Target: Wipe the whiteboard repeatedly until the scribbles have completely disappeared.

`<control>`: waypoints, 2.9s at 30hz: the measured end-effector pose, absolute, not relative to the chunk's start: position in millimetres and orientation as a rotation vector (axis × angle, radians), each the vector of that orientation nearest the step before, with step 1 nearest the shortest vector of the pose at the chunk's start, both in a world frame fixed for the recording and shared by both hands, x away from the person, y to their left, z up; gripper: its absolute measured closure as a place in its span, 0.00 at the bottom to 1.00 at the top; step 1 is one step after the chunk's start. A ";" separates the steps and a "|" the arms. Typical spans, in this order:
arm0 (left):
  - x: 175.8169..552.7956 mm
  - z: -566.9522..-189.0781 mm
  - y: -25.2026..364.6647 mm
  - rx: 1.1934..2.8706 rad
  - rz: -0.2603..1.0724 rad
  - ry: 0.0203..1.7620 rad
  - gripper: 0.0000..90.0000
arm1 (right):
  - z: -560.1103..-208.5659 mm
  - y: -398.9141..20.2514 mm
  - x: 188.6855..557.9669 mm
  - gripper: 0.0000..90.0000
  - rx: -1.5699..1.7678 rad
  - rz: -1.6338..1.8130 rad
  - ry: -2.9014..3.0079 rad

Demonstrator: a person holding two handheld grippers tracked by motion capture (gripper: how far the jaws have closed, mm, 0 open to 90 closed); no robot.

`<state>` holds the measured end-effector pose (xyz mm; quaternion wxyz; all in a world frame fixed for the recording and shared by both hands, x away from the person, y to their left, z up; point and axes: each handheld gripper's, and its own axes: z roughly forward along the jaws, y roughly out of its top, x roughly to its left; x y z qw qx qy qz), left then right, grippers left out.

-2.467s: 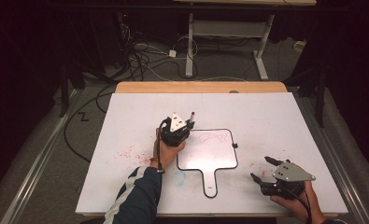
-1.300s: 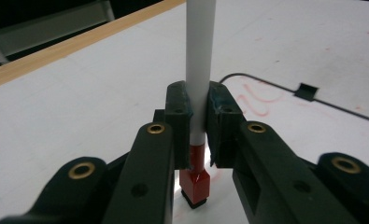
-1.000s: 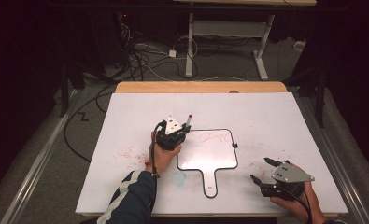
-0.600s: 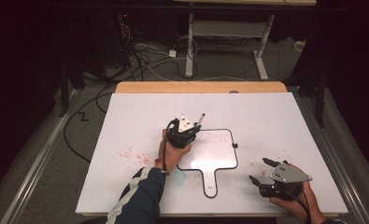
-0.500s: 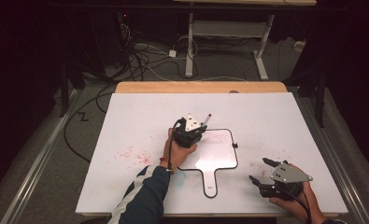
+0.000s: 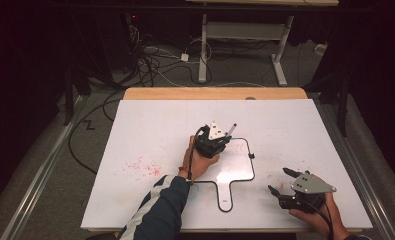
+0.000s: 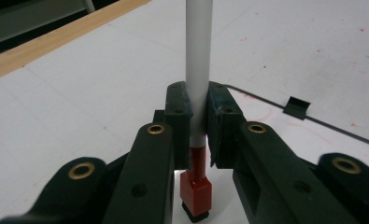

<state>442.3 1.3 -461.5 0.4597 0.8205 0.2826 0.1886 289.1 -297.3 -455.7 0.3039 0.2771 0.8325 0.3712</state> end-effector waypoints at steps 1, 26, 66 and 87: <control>443.6 -461.6 5.4 2.017 0.459 0.705 0.87 | -455.9 -296.7 288.7 0.29 0.729 0.983 2.207; 402.8 -440.4 46.8 1.942 0.442 0.597 0.87 | -426.8 -278.9 331.5 0.34 0.814 1.144 2.132; 366.1 -446.7 11.0 1.949 0.375 0.455 0.87 | -406.9 -203.3 357.1 0.78 0.776 1.569 2.207; 355.7 -435.5 48.5 2.109 0.512 0.509 0.28 | -407.7 -222.1 370.8 0.90 0.758 1.351 2.141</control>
